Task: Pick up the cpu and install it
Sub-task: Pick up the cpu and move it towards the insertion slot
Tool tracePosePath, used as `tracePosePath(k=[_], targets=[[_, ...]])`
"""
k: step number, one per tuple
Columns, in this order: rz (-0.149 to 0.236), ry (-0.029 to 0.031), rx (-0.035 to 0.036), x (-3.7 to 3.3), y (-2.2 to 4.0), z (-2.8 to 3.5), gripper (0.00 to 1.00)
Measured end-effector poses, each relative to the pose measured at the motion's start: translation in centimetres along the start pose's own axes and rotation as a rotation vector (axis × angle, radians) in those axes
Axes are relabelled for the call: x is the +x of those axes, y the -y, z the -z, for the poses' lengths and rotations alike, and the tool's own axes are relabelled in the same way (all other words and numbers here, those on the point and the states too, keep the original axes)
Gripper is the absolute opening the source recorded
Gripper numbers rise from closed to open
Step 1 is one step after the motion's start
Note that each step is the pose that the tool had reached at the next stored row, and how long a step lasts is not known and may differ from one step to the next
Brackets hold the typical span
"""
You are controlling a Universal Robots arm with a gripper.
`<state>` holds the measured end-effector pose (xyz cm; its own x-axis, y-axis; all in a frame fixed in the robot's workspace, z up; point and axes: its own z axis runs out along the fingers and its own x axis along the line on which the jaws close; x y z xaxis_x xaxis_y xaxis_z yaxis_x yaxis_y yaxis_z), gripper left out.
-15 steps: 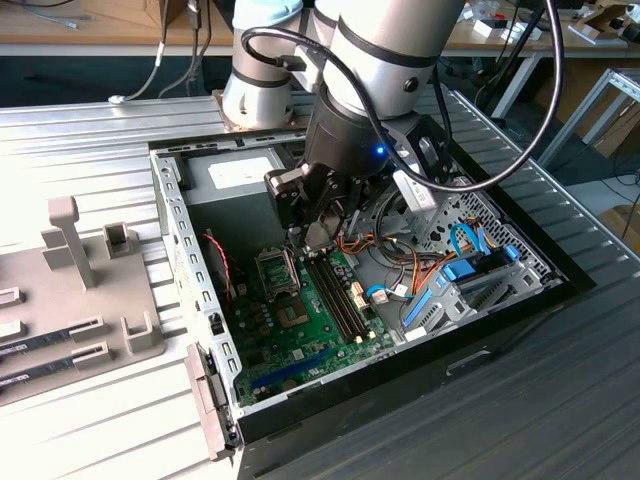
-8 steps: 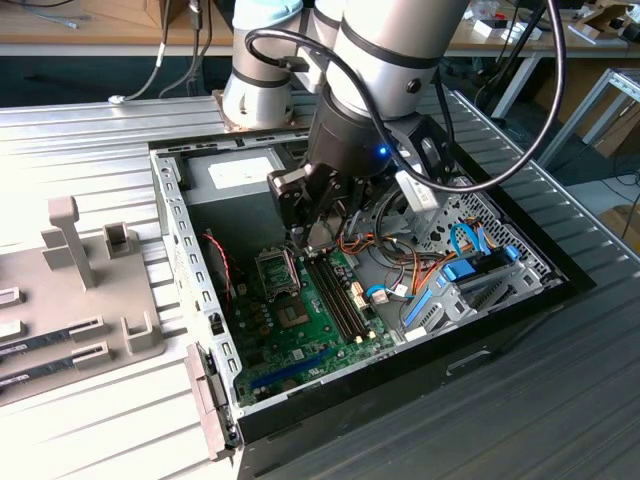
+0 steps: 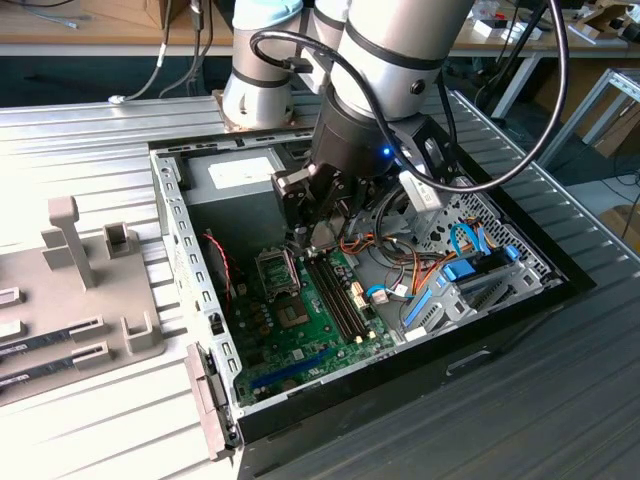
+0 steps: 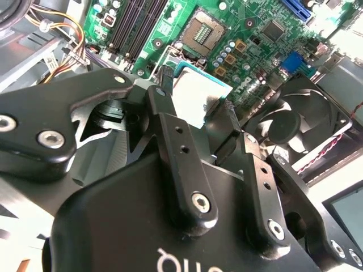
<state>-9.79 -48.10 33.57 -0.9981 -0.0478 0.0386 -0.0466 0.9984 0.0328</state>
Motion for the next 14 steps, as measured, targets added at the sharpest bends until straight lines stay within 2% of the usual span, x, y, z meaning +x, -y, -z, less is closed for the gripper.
tracePosePath(k=[14], targets=[[0.0, 0.0, 0.0, -0.86, 0.04, -0.22, 0.47]])
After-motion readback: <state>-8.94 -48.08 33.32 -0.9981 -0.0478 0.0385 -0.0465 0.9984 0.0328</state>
